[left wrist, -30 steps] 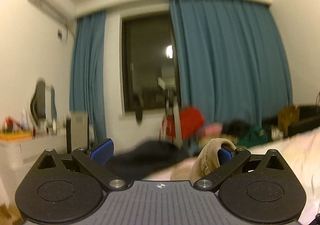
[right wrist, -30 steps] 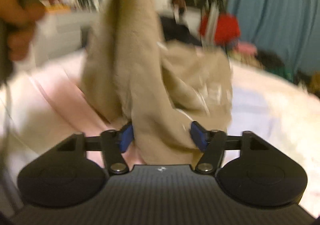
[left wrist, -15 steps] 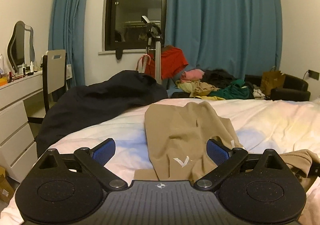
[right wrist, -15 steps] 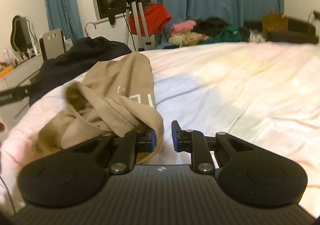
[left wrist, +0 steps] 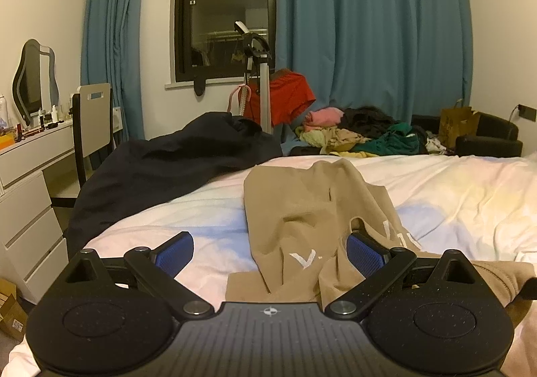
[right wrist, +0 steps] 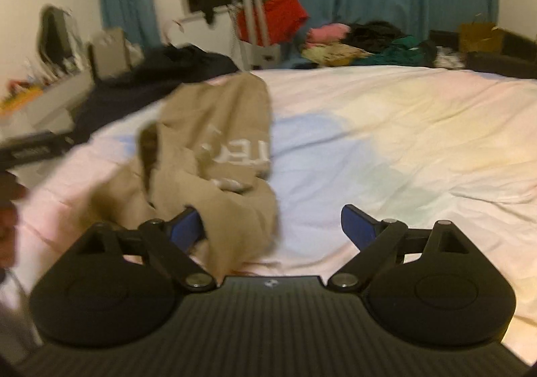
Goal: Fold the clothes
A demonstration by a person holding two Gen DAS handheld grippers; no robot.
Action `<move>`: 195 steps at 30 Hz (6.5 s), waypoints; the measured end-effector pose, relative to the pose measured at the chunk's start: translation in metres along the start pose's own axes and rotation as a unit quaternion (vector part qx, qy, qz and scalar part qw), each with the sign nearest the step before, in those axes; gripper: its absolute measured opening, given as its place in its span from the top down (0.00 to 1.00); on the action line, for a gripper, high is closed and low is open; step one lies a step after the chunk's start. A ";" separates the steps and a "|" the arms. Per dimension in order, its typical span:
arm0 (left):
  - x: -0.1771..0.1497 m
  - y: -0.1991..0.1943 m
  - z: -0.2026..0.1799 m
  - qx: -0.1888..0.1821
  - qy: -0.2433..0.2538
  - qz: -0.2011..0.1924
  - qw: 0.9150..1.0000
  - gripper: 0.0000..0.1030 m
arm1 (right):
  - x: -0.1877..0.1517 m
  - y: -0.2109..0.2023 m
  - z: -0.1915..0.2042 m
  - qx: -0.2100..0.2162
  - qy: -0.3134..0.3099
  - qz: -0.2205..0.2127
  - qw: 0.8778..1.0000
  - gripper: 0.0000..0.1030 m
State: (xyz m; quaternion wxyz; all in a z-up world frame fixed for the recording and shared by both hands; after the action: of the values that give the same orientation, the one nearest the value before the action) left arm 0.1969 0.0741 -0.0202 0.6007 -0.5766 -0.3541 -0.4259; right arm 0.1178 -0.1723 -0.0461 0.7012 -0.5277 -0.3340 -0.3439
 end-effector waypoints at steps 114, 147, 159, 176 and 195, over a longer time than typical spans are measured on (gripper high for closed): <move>-0.044 -0.030 0.029 0.046 -0.080 -0.036 0.995 0.49 | 0.004 -0.002 -0.011 -0.146 0.008 -0.113 0.983 0.19; 0.398 -0.370 0.005 -0.033 -0.011 -0.314 0.949 0.28 | 0.351 -0.410 0.084 -0.159 -0.081 -0.448 0.876 0.17; 0.345 -0.138 -0.009 -0.045 -0.059 -0.174 0.982 0.17 | 0.345 -0.225 0.004 -0.164 -0.063 -0.315 0.933 0.18; 0.128 0.374 -0.060 -0.001 0.082 0.115 0.990 0.12 | 0.248 0.298 -0.151 -0.175 -0.041 0.009 0.984 0.19; 0.097 0.309 -0.062 -0.088 0.013 0.084 0.992 0.00 | 0.204 0.211 -0.114 -0.097 0.046 -0.059 0.993 0.19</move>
State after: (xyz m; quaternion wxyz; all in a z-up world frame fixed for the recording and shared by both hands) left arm 0.5146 -0.0056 -0.0578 0.5857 -0.6494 -0.2573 -0.4111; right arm 0.4168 -0.2655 -0.0091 0.6397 -0.5562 -0.2975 -0.4392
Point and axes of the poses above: each gripper's, at about its wrist camera, not at the fingertips, and y roughly the way its jaws point, z to its left, x to its top, the point moved 5 cm from there along y, roughly the way its jaws point, and after that the axes turned 2 degrees about y, right-handed, at the moved point
